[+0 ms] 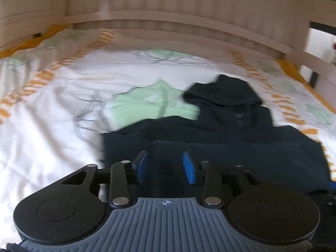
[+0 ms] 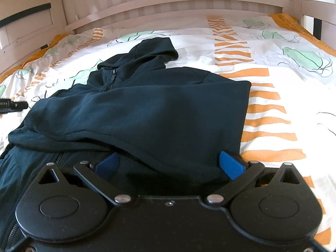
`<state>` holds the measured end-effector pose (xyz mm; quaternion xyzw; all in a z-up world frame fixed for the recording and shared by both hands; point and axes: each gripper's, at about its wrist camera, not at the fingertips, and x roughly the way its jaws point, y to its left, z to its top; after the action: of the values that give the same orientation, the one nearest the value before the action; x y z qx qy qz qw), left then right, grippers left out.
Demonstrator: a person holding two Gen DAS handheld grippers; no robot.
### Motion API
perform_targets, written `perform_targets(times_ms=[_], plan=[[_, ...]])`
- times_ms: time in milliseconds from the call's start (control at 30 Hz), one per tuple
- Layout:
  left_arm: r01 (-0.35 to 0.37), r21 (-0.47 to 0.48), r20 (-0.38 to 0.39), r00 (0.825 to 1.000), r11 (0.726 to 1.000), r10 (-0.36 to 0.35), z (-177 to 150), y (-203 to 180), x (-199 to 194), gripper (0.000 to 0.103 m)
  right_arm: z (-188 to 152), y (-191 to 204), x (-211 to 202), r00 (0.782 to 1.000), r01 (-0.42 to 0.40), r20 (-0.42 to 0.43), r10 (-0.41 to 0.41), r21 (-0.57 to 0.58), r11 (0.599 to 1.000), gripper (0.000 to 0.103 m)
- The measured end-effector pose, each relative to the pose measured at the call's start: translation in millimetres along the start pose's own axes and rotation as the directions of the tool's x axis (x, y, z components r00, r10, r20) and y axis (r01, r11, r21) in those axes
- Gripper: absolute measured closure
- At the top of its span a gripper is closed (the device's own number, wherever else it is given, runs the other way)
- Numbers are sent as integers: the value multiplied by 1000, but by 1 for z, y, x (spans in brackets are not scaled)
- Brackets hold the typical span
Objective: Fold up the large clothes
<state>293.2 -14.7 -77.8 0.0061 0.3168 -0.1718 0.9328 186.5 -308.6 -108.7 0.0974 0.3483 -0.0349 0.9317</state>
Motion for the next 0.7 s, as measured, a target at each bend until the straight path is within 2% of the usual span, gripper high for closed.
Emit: perform_targets(times_ms=[167,300,400,533,633,700], plan=[[62,33,-33,998,998,-61,-8,-28,15,60,2,0,-4,1000,-3,8,3,8,1000,1],[35,127,-117,993,991,-20,-26,-38,40,57,6,-4,-14,999,-28,43,26,47,999,1],[27,202,-68,998,979,-14,-40,-41,39,55,11,-5,-22,996,-53,81,47,75,996,1],[36,179,-61,998,983,-26,-41,-37,38,55,16,-3,-28,988,-77,137,64,88,993,1],[38,176,-54,998,984,-29,-40,-38,39,55,20,-1,-19,990,-54,130,44,80,995,1],[37,175,-53,998,984,-29,-40,-38,38,55,17,0,-7,996,-12,92,6,58,998,1]])
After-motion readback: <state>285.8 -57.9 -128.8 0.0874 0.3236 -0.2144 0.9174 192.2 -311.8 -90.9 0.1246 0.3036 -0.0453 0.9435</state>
